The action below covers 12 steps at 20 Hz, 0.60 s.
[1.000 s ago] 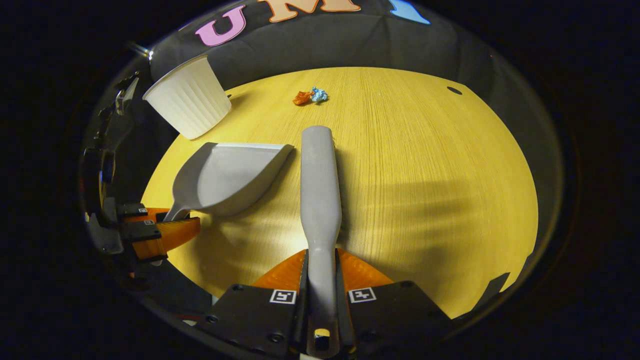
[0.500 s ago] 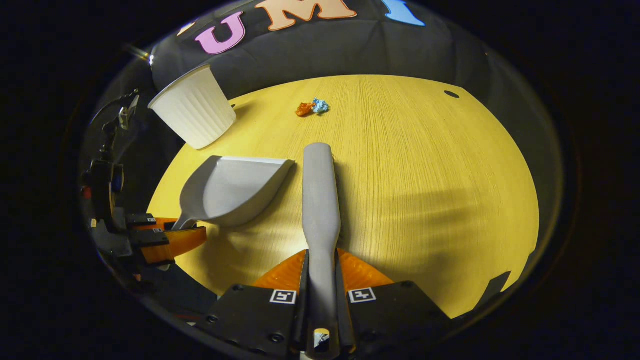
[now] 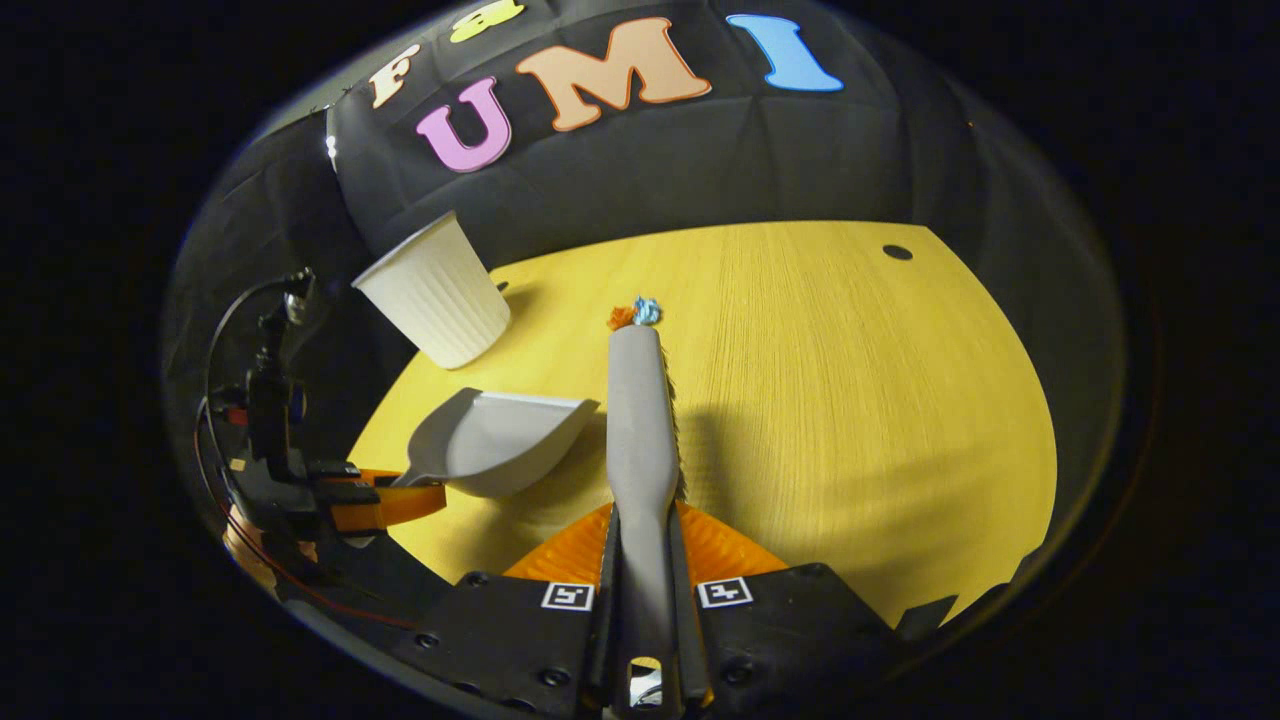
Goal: Pick up the small broom and dustpan from the desktop, sweep the trash into the dustpan with the broom, and then empty the trash into the garbage bin.
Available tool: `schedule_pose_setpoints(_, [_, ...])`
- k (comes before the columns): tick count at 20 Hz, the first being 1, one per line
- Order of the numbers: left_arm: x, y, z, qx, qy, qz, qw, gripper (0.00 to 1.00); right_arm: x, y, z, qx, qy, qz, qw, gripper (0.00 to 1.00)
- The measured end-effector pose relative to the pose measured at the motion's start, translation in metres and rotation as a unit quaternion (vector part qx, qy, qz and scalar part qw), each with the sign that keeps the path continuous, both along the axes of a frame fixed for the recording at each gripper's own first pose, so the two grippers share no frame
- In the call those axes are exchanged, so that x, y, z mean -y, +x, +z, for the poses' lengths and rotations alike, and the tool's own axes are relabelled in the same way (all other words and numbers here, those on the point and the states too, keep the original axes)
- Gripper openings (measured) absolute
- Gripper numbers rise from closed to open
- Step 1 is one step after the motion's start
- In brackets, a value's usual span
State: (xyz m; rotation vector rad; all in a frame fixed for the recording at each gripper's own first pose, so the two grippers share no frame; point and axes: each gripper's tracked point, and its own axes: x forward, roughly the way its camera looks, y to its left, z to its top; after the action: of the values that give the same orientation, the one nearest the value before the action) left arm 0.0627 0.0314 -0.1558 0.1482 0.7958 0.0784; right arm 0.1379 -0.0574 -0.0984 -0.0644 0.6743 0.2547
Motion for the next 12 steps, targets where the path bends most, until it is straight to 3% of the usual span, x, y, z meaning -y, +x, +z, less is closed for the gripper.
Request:
schedule_pose_setpoints(2, [-0.003, 0.006, 0.01, -0.001, 0.022, -0.001, 1.0, 0.28, 0.01, 0.019, 0.012, 0.01, -0.013, 0.009, 1.0, 0.22])
schedule_pose_setpoints(5, [-0.015, 0.023, 0.024, -0.013, 0.071, -0.037, 0.997, 0.26, 0.019, 0.057, 0.022, 0.017, -0.03, -0.004, 0.999, 0.22])
schedule_pose_setpoints(8, [-0.029, 0.059, 0.025, -0.04, 0.099, -0.109, 0.988, 0.27, 0.019, 0.111, 0.014, 0.022, -0.047, -0.034, 0.998, 0.22])
schedule_pose_setpoints(12, [-0.059, 0.121, 0.027, -0.069, 0.143, -0.211, 0.964, 0.25, 0.003, 0.187, -0.016, 0.025, -0.082, -0.082, 0.993, 0.22])
